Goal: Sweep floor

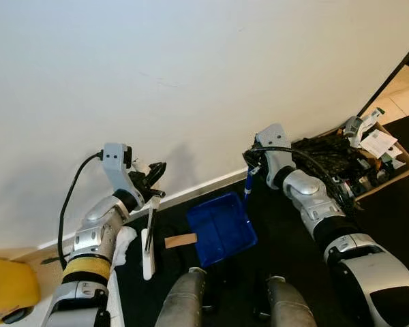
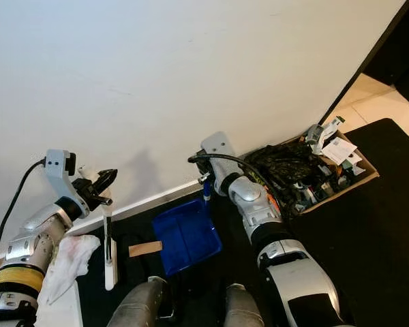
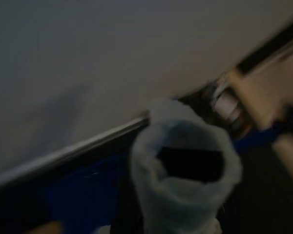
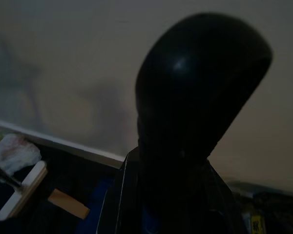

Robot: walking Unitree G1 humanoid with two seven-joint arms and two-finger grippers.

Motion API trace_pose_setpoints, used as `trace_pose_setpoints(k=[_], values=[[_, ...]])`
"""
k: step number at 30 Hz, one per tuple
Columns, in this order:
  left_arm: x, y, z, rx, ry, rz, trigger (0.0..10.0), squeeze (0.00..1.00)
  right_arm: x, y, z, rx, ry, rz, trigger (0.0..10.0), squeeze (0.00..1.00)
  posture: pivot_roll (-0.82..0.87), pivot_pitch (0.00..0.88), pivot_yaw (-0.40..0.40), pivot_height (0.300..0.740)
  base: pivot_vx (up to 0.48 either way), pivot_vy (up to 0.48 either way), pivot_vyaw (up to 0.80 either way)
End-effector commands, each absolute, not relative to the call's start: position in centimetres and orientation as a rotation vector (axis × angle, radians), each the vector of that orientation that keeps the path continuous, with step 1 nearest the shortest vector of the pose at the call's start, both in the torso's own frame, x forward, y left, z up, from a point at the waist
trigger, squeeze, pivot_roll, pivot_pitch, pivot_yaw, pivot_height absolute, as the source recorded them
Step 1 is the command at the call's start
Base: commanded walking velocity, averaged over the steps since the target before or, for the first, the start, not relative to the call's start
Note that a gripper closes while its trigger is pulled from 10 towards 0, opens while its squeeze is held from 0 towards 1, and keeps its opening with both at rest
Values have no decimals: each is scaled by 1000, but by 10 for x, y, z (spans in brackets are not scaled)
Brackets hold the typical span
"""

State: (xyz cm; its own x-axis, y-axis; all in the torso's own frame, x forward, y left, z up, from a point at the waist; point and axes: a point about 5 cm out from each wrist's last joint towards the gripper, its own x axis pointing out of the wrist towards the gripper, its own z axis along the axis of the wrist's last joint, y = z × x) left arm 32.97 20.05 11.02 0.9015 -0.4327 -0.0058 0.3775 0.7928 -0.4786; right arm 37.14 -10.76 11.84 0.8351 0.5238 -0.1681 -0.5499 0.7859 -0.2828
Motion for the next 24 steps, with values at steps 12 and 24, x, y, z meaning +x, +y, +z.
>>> trace_pose_setpoints(k=[12, 24], values=[[322, 151, 69, -974, 305, -437, 10000, 0, 370, -103, 111, -339, 184, 686, 10000, 0, 128, 334, 63, 740, 0, 0, 0], [320, 144, 71, -1339, 140, -232, 10000, 0, 366, -109, 100, -331, 234, 659, 10000, 0, 113, 339, 59, 740, 0, 0, 0]])
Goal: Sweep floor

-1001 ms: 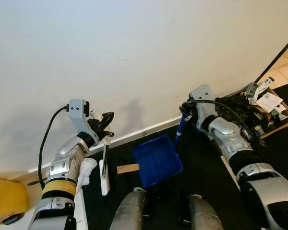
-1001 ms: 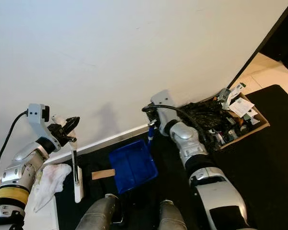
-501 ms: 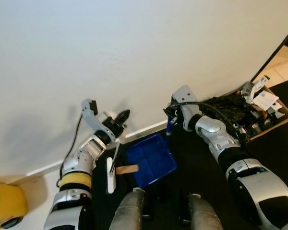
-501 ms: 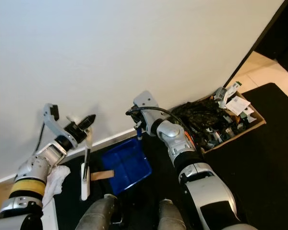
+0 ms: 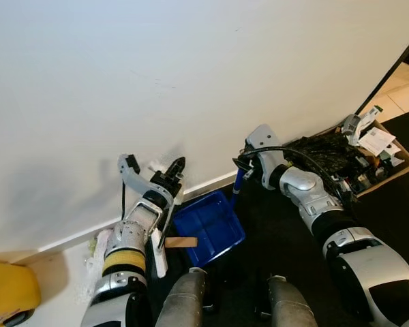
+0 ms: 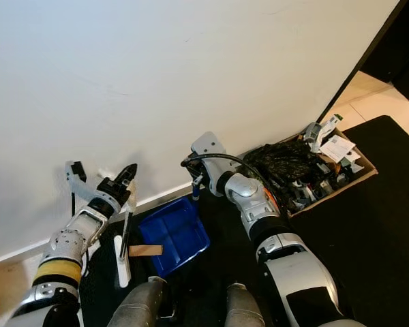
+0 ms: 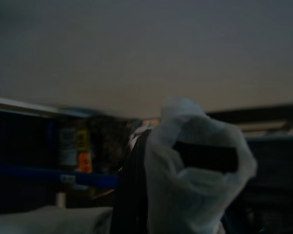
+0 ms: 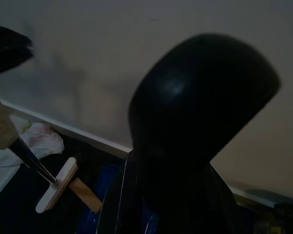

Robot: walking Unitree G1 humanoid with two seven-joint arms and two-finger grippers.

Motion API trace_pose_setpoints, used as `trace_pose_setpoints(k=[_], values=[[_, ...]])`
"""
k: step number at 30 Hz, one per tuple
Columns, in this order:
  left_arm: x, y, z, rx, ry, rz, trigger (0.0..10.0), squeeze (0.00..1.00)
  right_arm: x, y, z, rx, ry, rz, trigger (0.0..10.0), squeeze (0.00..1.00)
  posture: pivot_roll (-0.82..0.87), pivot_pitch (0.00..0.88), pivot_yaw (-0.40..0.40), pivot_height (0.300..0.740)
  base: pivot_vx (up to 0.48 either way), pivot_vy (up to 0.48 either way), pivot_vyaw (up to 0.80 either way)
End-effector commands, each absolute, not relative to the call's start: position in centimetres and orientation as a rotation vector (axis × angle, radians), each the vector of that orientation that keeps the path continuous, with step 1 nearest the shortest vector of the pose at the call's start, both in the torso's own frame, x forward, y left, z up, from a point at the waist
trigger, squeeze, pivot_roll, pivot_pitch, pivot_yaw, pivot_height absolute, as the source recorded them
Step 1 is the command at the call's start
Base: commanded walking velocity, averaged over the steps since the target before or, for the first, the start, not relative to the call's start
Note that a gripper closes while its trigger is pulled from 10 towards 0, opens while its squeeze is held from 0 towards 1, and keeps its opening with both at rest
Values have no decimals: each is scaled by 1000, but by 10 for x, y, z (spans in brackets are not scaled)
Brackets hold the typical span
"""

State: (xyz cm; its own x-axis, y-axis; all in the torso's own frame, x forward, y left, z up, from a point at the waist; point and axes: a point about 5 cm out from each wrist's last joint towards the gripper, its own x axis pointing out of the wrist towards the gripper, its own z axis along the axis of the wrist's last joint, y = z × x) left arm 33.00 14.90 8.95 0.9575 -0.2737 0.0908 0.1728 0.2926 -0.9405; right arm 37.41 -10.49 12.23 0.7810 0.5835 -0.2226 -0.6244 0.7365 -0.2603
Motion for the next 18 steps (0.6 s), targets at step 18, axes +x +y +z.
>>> trace_pose_setpoints(k=[18], values=[[313, 76, 121, -1638, 66, -487, 10000, 0, 375, -105, 109, -302, 241, 541, 10000, 0, 114, 349, 36, 740, 0, 0, 0]])
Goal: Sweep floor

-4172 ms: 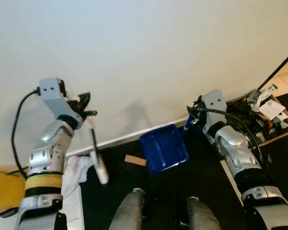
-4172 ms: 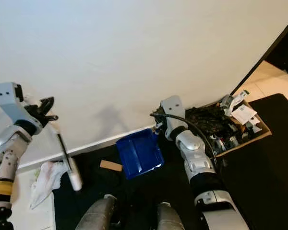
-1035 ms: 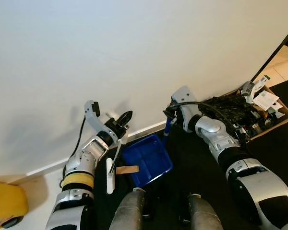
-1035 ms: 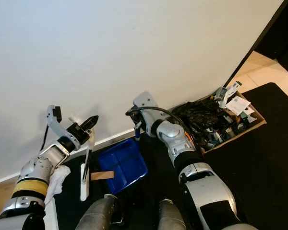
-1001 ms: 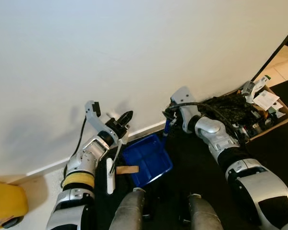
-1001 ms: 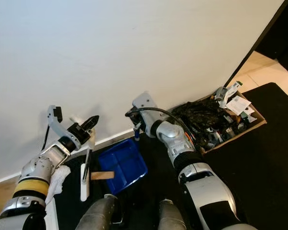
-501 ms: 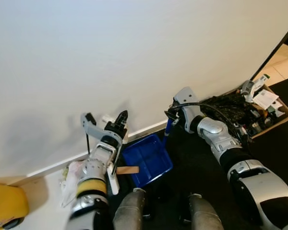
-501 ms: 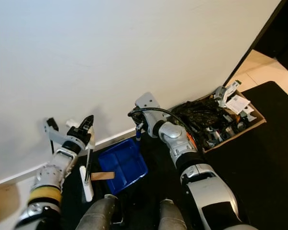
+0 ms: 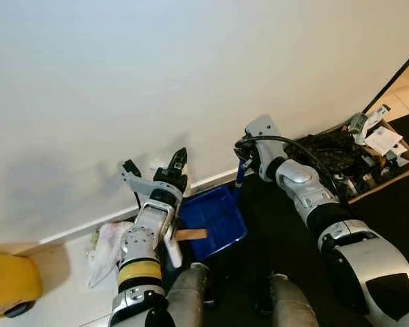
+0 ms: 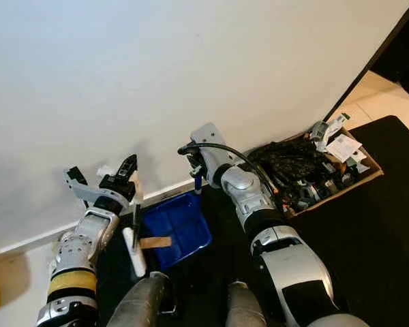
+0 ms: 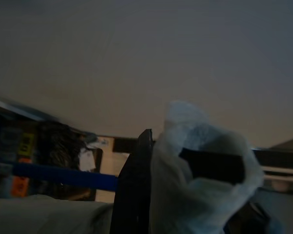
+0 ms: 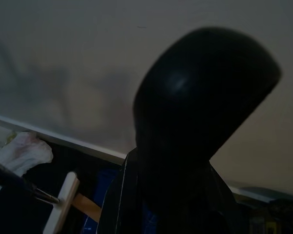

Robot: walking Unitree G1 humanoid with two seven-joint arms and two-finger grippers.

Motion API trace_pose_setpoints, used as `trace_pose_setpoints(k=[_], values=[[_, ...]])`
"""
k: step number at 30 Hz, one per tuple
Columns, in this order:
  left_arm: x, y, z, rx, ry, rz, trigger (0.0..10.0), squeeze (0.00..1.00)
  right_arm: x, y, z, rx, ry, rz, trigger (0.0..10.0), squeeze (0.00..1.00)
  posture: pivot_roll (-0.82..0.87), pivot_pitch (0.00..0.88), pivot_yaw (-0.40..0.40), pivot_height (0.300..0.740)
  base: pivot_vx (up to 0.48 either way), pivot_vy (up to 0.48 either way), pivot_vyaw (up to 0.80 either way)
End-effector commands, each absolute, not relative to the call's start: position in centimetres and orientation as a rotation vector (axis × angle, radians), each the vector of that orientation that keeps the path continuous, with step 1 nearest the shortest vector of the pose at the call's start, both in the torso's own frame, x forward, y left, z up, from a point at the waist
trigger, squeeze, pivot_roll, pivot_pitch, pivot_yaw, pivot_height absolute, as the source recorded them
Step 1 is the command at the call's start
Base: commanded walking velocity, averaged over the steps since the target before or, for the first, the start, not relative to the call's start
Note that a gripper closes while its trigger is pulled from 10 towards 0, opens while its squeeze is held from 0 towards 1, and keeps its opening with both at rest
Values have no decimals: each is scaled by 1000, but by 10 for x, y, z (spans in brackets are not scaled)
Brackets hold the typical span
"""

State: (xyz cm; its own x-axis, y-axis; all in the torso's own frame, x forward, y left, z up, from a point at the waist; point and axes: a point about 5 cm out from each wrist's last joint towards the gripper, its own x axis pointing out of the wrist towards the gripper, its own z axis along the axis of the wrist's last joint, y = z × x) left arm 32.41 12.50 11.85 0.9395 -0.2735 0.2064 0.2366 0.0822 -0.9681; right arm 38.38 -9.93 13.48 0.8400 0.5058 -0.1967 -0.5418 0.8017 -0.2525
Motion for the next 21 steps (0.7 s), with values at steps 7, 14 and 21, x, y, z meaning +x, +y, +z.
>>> trace_pose_setpoints(k=[7, 14, 21], values=[[316, 60, 152, -1672, 27, -607, 10000, 0, 375, -103, 109, -295, 240, 539, 10000, 0, 122, 344, 36, 740, 0, 0, 0], [321, 57, 179, -1711, -28, -666, 10000, 0, 374, -102, 107, -291, 242, 541, 10000, 0, 129, 332, 40, 740, 0, 0, 0], [319, 67, 190, -1456, -22, -687, 10000, 0, 374, -104, 106, -290, 243, 533, 10000, 0, 145, 328, 49, 740, 0, 0, 0]])
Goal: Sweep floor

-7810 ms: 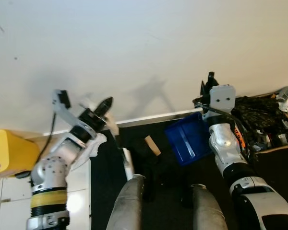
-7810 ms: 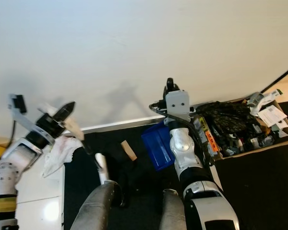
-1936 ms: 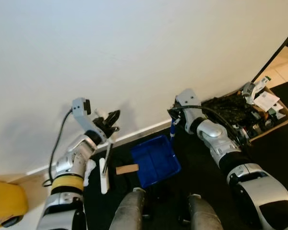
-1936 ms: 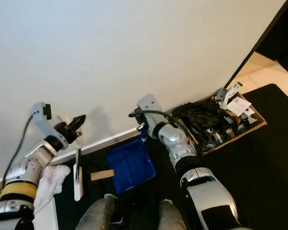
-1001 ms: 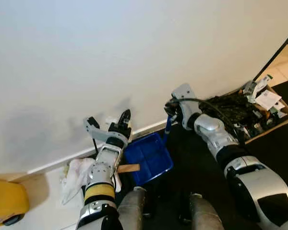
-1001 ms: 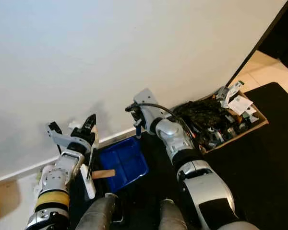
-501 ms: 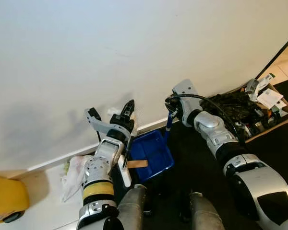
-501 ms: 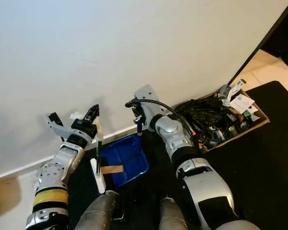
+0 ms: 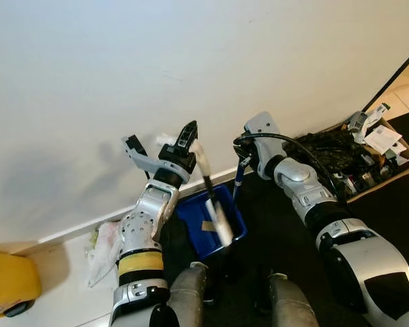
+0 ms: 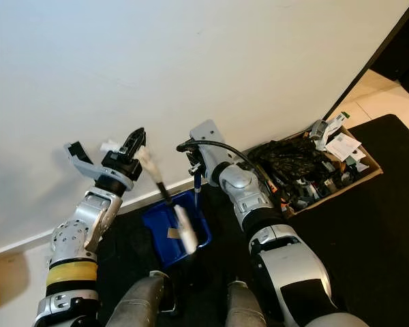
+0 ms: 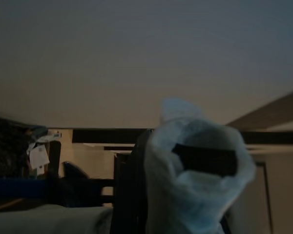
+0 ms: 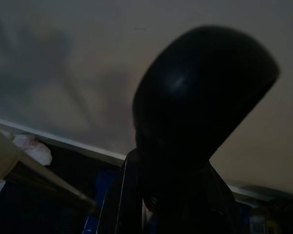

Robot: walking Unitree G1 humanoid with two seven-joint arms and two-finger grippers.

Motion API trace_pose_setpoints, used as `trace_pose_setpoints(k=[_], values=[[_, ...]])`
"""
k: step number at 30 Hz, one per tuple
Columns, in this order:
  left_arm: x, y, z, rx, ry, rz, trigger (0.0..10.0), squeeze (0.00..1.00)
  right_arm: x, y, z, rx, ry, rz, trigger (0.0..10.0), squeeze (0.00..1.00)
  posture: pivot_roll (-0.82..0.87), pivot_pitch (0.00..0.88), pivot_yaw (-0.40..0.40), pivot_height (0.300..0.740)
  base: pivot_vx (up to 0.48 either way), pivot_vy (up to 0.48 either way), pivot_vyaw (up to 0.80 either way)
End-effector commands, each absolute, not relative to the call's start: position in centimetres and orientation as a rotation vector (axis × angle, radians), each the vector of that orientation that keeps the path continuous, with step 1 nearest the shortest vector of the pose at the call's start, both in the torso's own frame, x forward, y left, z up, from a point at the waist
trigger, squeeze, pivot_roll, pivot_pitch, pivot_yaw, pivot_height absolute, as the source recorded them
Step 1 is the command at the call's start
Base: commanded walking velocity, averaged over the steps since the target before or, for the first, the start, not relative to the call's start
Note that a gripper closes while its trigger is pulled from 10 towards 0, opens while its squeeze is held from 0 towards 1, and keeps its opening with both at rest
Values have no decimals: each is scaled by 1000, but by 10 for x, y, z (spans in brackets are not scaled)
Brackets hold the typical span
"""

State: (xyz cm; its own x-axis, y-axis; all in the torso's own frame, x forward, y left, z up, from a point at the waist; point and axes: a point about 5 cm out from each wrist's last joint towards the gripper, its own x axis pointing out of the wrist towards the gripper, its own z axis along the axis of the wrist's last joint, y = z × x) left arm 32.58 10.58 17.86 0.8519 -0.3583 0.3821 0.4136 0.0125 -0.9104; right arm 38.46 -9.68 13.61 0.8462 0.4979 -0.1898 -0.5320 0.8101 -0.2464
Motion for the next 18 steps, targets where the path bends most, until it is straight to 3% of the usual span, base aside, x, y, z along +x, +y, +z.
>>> trace_pose_setpoints(k=[1, 4, 5, 7, 8, 11, 18], values=[[319, 67, 190, -1456, -22, -687, 10000, 0, 374, -104, 106, -290, 243, 533, 10000, 0, 145, 328, 49, 740, 0, 0, 0], [310, 99, 196, -1001, -31, -686, 10000, 0, 373, -107, 104, -287, 244, 528, 10000, 0, 156, 326, 58, 740, 0, 0, 0], [307, 110, 199, -923, -36, -686, 10000, 0, 373, -108, 103, -287, 245, 527, 10000, 0, 162, 325, 58, 740, 0, 0, 0], [307, 110, 199, -923, -36, -686, 10000, 0, 373, -108, 103, -287, 245, 527, 10000, 0, 162, 325, 58, 740, 0, 0, 0], [301, 146, 209, -775, -58, -629, 10000, 0, 371, -110, 101, -285, 248, 523, 10000, 0, 181, 324, 65, 740, 0, 0, 0], [290, 198, 222, -583, -60, -523, 10000, 0, 370, -111, 99, -282, 253, 521, 10000, 0, 193, 327, 67, 740, 0, 0, 0], [281, 221, 224, -510, -38, -455, 10000, 0, 369, -110, 97, -280, 257, 523, 10000, 0, 198, 329, 66, 740, 0, 0, 0]])
